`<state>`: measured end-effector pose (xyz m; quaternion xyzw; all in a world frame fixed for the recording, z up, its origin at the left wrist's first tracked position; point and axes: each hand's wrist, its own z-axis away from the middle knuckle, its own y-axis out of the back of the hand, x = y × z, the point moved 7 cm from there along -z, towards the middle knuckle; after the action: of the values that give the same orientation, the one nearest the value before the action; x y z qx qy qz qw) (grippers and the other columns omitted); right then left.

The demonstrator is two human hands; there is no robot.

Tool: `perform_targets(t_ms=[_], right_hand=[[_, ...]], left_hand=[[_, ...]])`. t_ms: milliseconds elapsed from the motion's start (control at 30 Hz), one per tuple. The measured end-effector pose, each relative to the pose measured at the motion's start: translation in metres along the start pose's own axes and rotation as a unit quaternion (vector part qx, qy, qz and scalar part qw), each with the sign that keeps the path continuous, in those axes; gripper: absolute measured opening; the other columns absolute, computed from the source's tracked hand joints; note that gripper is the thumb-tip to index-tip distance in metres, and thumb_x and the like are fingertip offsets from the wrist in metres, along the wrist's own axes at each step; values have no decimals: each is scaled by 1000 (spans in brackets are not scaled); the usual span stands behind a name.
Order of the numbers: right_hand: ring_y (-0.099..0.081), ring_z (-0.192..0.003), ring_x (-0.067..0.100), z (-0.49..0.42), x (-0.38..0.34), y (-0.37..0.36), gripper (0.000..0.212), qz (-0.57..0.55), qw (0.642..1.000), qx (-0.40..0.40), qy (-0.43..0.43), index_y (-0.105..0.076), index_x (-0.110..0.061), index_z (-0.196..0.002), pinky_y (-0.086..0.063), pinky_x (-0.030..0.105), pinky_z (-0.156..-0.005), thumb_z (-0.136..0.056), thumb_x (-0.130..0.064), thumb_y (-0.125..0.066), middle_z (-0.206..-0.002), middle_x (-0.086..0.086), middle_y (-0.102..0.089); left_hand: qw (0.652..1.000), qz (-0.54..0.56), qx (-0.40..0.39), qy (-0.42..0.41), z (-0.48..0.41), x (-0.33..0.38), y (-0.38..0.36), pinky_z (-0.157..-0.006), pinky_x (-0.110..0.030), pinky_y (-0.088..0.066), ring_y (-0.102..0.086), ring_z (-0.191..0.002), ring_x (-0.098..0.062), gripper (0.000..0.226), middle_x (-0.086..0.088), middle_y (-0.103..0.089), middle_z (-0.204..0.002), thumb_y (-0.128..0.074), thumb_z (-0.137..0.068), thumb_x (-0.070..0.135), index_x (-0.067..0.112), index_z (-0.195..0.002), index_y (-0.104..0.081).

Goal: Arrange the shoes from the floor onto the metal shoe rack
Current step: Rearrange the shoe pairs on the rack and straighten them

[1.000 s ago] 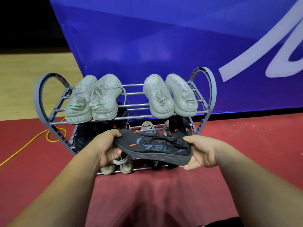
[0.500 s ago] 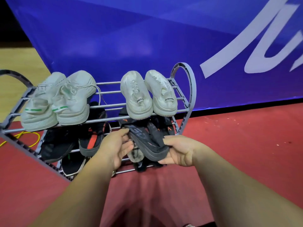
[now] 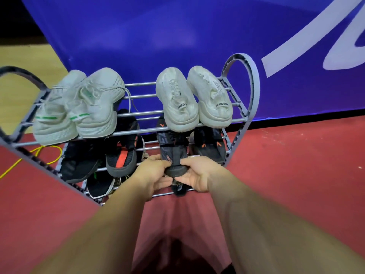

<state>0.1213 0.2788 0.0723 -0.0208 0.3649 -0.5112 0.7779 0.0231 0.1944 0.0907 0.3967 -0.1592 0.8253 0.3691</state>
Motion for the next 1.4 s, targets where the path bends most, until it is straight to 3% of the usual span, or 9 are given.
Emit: perform_targets(t_ms=[100,200,300,533,700,833,967,1100,1400], right_hand=[[-76,-76,25,1,1,5,22,19,1000,14,-18,-69,-3,-114,-65,35,-65,-103,-11,-52,-92,17,-78],[-77,-77,29,6,-1,10,27,31,999,22,-30,-66,-2,-122,-64,37,-59,-104,-18,-54,-94,19,-78],[-78,-74,24,7,-10,12,25,-8,1000,20,-9,-66,-2,-123,-65,34,-64,-104,-15,-55,-90,16,-79],[-77,-84,24,5,-9,18,28,-37,999,26,0,-66,-3,-126,-65,31,-72,-103,-16,-57,-106,16,-78],[-77,-81,25,6,-16,16,28,-61,998,27,12,-66,0,-126,-64,30,-71,-102,-15,-60,-106,17,-77],[-77,-80,23,9,-13,17,25,-64,998,13,-4,-67,1,-119,-63,28,-77,-103,-16,-59,-94,15,-78],[-72,-106,32,14,-11,29,53,-32,998,34,-36,-64,7,-124,-60,38,-87,-98,-39,-65,-115,23,-74],[-65,-118,40,24,-6,49,79,-33,995,59,-73,-53,7,-132,-59,50,-81,-92,-61,-64,-132,26,-62],[-68,-93,33,23,-13,70,66,-110,986,121,-31,-56,3,-134,-57,44,-70,-97,-51,-62,-123,22,-68]], left_hand=[[1000,-6,3,-3,-8,-4,0,-68,-30,-62,-74,-69,-18,22,-4,-76,-93,-55,-101,11,23,-118,-63],[1000,7,4,-11,-12,-4,-1,-79,-36,-63,-77,-79,-20,26,-4,-77,-101,-56,-100,7,21,-120,-64],[999,29,4,-25,-13,0,-6,-90,-43,-60,-75,-96,-31,29,-6,-77,-106,-58,-100,9,21,-125,-64],[999,35,3,-26,-14,1,-16,-90,-39,-60,-73,-103,-30,28,-4,-76,-110,-56,-101,9,25,-123,-64],[998,55,2,-39,-20,5,-18,-84,-35,-61,-74,-100,-29,32,-6,-75,-112,-55,-102,10,22,-131,-60],[998,61,7,-33,-18,4,-20,-82,-32,-60,-72,-97,-28,25,-5,-74,-109,-52,-103,9,33,-104,-61],[997,66,8,-32,-20,3,-23,-79,-31,-59,-73,-97,-26,28,-3,-75,-107,-49,-104,7,31,-105,-63],[997,73,19,-30,-25,2,-24,-77,-31,-58,-72,-99,-22,29,-1,-73,-115,-49,-104,7,30,-118,-60],[997,64,19,-30,-25,4,-28,-71,-29,-57,-72,-92,-20,39,0,-72,-116,-45,-105,6,27,-136,-53]])
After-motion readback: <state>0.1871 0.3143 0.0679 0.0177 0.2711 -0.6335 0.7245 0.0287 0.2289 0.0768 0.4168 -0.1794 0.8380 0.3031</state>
